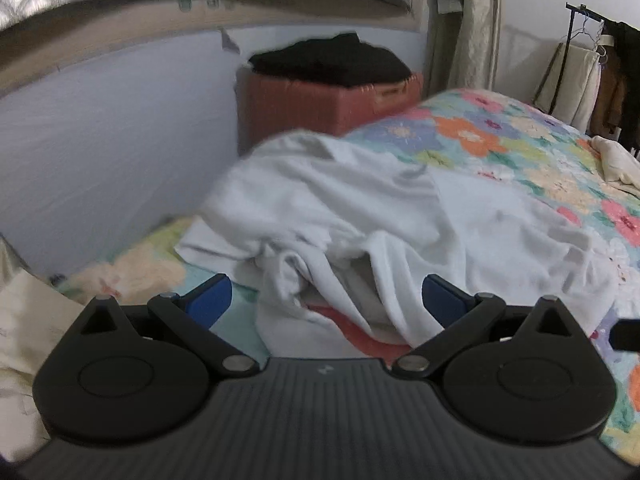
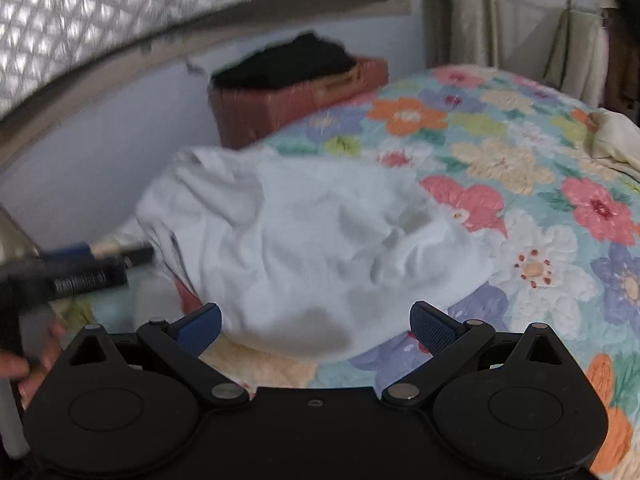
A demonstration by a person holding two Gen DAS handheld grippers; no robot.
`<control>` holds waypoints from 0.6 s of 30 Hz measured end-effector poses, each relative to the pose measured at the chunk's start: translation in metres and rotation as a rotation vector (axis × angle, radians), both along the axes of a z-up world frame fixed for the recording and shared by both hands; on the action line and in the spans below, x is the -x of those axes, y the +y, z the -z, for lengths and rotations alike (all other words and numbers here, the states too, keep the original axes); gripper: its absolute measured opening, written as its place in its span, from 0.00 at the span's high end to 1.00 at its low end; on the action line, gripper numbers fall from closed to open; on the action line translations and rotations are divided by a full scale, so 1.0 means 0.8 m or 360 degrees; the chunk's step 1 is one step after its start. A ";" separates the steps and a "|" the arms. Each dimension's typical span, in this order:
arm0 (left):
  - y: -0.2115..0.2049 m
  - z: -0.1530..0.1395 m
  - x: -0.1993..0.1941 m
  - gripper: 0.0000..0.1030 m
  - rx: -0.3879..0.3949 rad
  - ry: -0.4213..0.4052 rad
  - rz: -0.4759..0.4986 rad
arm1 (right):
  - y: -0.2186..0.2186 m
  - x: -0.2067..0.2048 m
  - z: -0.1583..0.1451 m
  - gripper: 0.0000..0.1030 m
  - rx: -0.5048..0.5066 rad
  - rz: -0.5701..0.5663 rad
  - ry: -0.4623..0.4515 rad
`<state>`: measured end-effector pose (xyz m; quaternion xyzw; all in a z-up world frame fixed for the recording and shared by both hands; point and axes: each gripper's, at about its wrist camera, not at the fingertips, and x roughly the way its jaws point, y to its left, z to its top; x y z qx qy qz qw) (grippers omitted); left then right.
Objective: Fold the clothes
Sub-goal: 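Move both grippers toward the crumpled white sweatshirt on the bed, then grasp the sweatshirt fabric with the right gripper while the left gripper grasps another edge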
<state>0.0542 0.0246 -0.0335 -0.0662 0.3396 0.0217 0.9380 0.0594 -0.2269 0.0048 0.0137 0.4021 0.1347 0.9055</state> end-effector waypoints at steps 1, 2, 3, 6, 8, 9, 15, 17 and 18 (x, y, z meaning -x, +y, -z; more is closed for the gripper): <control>0.003 0.004 -0.005 0.00 0.0043 0.0027 0.0021 | -0.002 -0.004 0.002 0.01 0.0011 0.0014 0.0000; 0.005 0.007 -0.010 0.00 0.0079 0.0035 0.0033 | -0.005 -0.009 0.004 0.01 0.0015 0.0023 -0.0001; 0.008 0.009 -0.014 0.00 0.0115 0.0042 0.0044 | -0.009 -0.015 0.005 0.01 0.0008 0.0026 -0.0005; 0.011 0.018 -0.027 0.00 0.0146 0.0051 0.0071 | -0.023 -0.037 0.011 0.01 0.0000 0.0092 -0.0018; 0.012 0.031 -0.033 0.00 0.0136 0.0062 0.0042 | -0.038 -0.051 0.018 0.01 -0.0028 0.0189 -0.0031; 0.013 0.041 -0.035 0.00 0.0130 0.0073 0.0004 | -0.049 -0.056 0.022 0.01 -0.0072 0.0266 -0.0051; 0.034 0.070 -0.054 0.00 0.0317 0.0197 -0.0180 | -0.110 -0.078 0.056 0.04 -0.0530 0.0601 -0.0036; 0.037 0.069 -0.052 0.09 0.0313 0.0191 -0.0194 | -0.116 -0.086 0.070 0.04 -0.0556 0.0619 -0.0012; 0.038 0.069 -0.051 0.26 0.0310 0.0189 -0.0201 | -0.117 -0.091 0.075 0.04 -0.0511 0.0626 -0.0013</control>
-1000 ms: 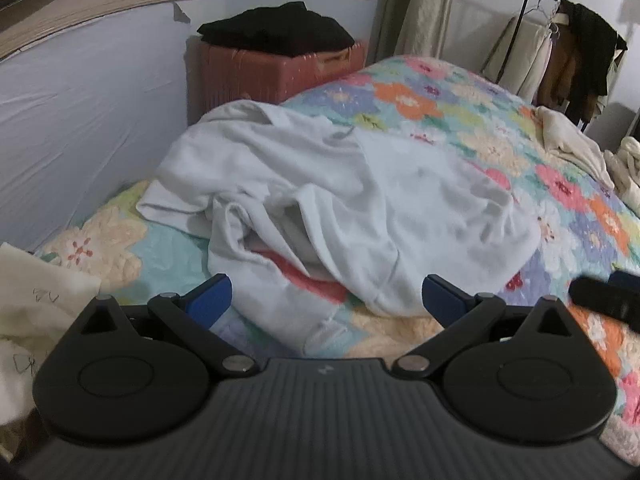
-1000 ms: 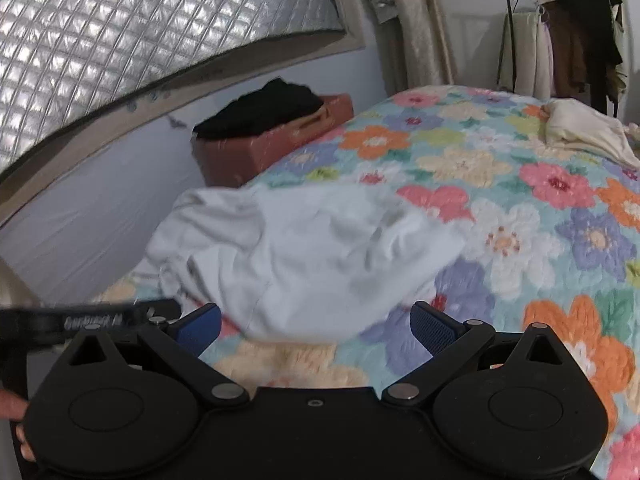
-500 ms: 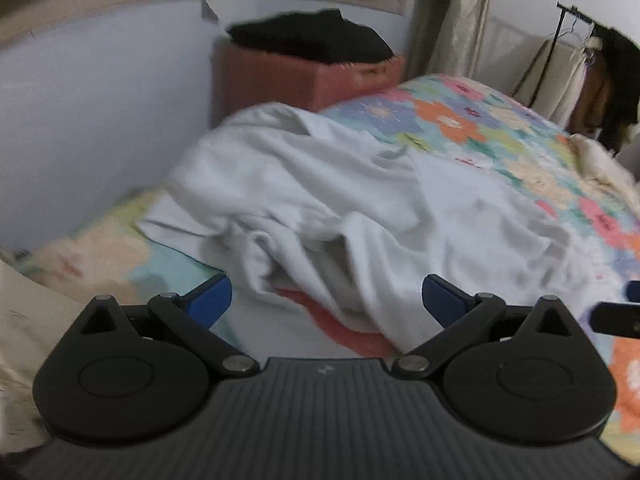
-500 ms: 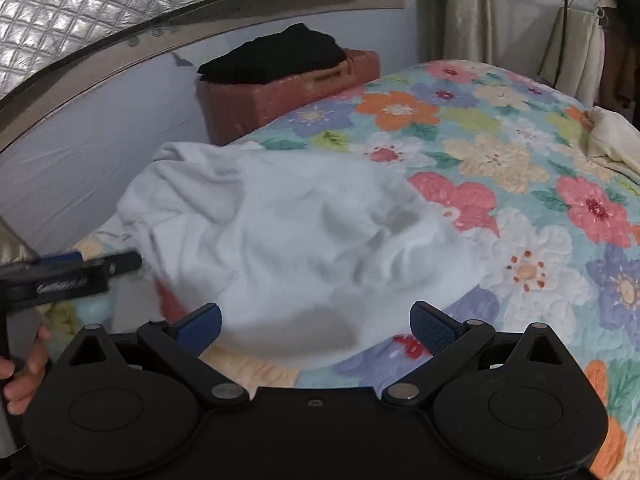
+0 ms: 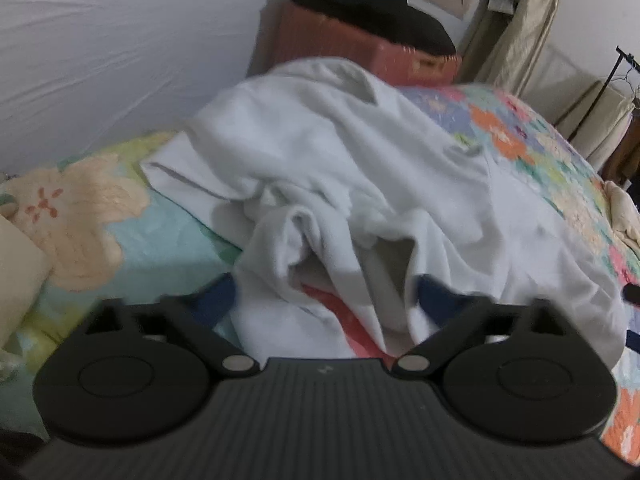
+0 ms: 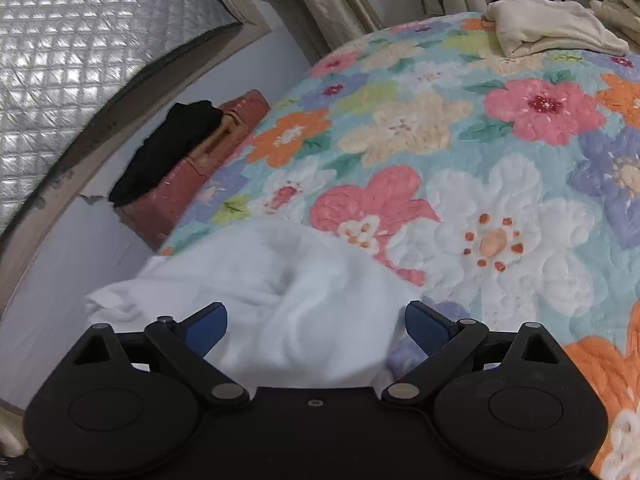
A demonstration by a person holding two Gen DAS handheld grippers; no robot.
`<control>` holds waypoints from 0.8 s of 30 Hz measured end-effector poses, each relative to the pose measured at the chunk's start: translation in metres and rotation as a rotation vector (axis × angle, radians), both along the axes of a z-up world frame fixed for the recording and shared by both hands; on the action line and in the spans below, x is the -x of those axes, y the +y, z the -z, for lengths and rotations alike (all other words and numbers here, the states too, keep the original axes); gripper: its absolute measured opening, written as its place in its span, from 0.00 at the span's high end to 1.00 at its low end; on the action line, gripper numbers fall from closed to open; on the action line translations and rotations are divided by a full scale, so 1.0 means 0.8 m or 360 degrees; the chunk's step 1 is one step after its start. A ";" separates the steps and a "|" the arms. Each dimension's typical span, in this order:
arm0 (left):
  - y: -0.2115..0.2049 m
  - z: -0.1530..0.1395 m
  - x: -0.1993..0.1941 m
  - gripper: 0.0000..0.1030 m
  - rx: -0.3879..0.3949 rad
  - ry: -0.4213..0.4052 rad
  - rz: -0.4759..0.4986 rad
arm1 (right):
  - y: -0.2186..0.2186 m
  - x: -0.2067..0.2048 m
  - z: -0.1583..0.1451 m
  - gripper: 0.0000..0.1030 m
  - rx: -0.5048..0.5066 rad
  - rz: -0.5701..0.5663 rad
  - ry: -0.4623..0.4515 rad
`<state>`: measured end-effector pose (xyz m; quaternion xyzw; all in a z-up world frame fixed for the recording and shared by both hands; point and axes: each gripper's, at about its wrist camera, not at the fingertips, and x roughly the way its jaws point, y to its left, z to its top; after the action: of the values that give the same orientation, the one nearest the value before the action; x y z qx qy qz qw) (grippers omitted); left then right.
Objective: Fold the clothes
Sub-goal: 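Grasp the sweatshirt fabric with the right gripper while the left gripper grasps another edge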
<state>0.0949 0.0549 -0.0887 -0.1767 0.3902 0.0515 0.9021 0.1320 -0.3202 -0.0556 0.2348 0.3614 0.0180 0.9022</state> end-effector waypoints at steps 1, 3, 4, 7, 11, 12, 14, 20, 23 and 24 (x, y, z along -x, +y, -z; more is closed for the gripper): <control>0.001 0.000 0.001 0.31 -0.0004 -0.0001 -0.0007 | 0.001 -0.004 0.006 0.04 0.0041 0.0005 0.0008; 0.005 -0.001 -0.001 0.31 0.0089 -0.0006 0.0022 | -0.003 -0.011 0.020 0.06 0.0012 0.0015 0.0013; 0.006 0.001 -0.003 0.31 0.0113 0.0000 0.0024 | -0.007 -0.013 0.030 0.14 -0.0070 0.0029 0.0011; 0.007 0.003 -0.006 0.28 0.0117 0.0007 -0.0009 | -0.006 -0.020 0.056 0.35 -0.0251 0.0023 0.0050; 0.010 0.006 -0.012 0.25 0.0205 -0.0029 -0.0083 | 0.023 -0.024 0.057 0.46 -0.0043 -0.0132 -0.0003; 0.009 0.009 -0.013 0.28 0.0241 -0.0034 -0.0056 | 0.024 -0.026 0.058 0.54 -0.0076 -0.0157 -0.0004; 0.009 0.014 -0.015 0.53 0.0312 -0.0014 0.0005 | 0.028 -0.029 0.059 0.61 -0.0145 -0.0213 0.0003; 0.006 0.023 -0.021 0.72 0.0505 -0.0013 0.0117 | 0.060 -0.026 0.050 0.66 -0.0296 -0.0423 -0.0007; 0.004 0.021 -0.021 0.73 0.0524 -0.0047 0.0150 | 0.091 -0.021 0.037 0.67 -0.0347 -0.0618 -0.0033; 0.003 0.017 -0.020 0.73 0.0527 -0.0070 0.0169 | 0.099 -0.017 0.031 0.68 -0.0394 -0.0692 -0.0046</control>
<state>0.1113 0.0572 -0.1021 -0.3031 0.3824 -0.0652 0.8704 0.1457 -0.2413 -0.0802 0.2601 0.3855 0.2593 0.8465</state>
